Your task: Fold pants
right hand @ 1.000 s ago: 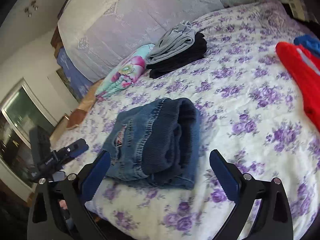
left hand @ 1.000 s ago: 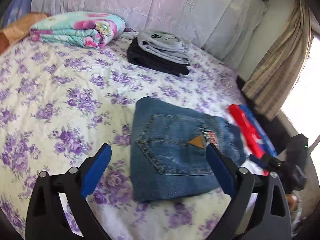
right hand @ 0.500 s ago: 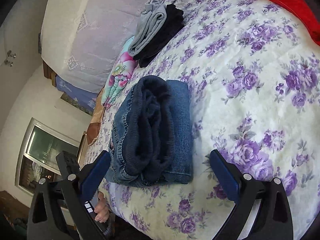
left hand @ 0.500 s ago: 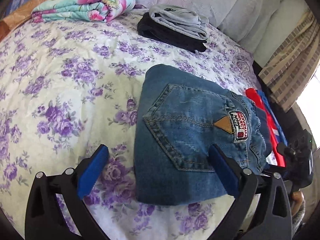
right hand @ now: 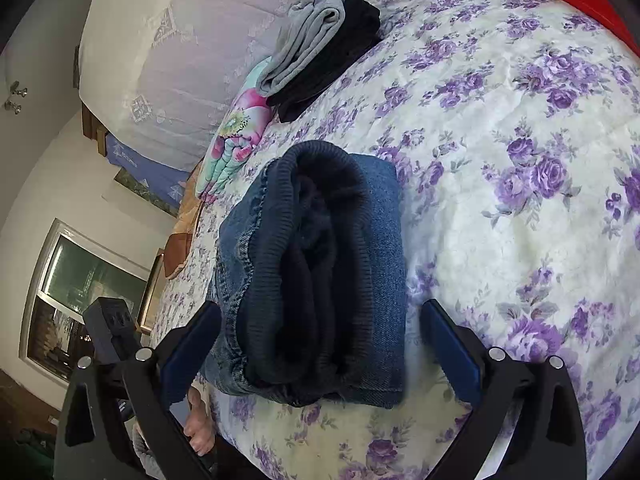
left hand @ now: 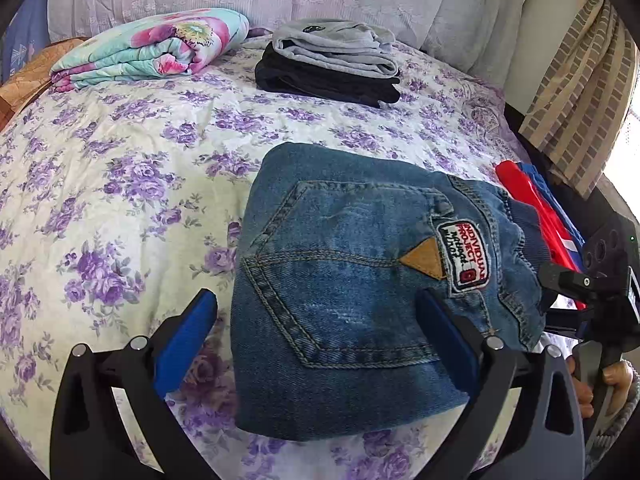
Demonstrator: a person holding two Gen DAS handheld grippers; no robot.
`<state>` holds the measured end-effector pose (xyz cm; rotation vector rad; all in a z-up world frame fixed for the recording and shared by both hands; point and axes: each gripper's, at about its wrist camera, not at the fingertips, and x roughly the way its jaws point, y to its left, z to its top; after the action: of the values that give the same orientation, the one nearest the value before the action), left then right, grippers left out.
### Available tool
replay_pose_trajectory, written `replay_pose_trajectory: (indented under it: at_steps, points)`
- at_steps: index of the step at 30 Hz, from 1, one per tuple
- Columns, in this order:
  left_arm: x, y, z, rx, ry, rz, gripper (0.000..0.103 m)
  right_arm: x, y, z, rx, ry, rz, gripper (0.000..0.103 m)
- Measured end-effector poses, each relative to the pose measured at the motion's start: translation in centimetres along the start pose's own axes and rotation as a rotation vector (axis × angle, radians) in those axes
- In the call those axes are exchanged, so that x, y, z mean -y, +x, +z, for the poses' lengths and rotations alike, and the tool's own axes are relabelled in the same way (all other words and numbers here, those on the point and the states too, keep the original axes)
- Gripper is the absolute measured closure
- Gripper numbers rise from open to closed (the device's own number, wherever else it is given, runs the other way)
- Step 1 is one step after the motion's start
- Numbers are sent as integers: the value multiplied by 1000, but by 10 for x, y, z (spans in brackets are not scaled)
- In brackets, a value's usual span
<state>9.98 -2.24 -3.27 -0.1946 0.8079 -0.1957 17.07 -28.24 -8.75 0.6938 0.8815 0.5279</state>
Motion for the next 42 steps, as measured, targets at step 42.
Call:
replay_pose_trajectory:
  at_steps: [42]
  points:
    - [-40,40,8,-111,-153,-386,24,6,14,6,12,-78,56,35]
